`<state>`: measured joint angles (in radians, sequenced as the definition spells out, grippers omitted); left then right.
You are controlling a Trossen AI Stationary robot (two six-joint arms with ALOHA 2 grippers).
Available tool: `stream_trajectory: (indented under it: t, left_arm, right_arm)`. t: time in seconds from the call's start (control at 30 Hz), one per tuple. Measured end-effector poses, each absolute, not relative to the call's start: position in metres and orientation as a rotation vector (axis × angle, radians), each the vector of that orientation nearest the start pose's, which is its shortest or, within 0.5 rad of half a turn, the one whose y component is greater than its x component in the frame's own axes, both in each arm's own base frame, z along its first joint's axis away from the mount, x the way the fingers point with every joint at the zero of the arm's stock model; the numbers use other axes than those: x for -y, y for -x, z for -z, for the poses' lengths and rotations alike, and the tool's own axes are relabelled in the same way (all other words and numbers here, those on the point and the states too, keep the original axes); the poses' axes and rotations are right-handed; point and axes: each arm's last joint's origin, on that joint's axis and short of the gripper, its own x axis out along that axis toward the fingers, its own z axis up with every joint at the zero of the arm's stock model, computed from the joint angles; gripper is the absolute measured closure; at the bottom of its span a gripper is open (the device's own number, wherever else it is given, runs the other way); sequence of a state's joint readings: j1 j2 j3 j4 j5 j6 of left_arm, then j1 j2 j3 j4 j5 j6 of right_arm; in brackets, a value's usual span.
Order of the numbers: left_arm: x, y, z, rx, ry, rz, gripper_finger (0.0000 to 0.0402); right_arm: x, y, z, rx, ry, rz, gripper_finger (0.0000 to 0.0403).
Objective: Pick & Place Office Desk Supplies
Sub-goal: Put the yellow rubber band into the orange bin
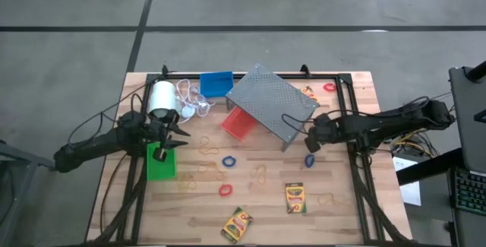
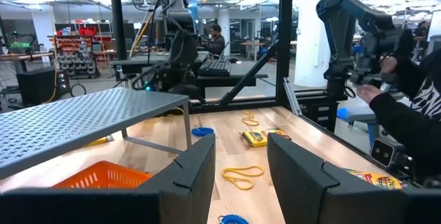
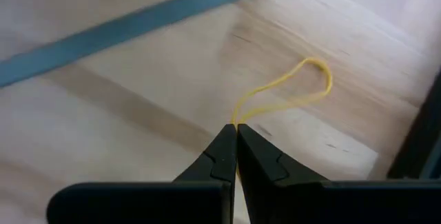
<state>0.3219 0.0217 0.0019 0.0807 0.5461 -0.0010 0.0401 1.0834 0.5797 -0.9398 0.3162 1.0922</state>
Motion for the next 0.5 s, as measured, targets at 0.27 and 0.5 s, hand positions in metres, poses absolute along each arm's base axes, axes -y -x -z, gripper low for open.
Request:
stream_trajectory:
  t: [0.27,0.5]
  left_arm:
    - [-0.016,-0.095,-0.170,0.053,-0.024,0.224,0.0268]
    - [-0.016,-0.095,-0.170,0.053,-0.024,0.224,0.0268]
  right_arm:
    - [-0.011,-0.154,-0.212,-1.125,-0.666,0.601,0.0395]
    - [-0.028,-0.148,-0.239,-1.055,-0.659,0.422,0.0395]
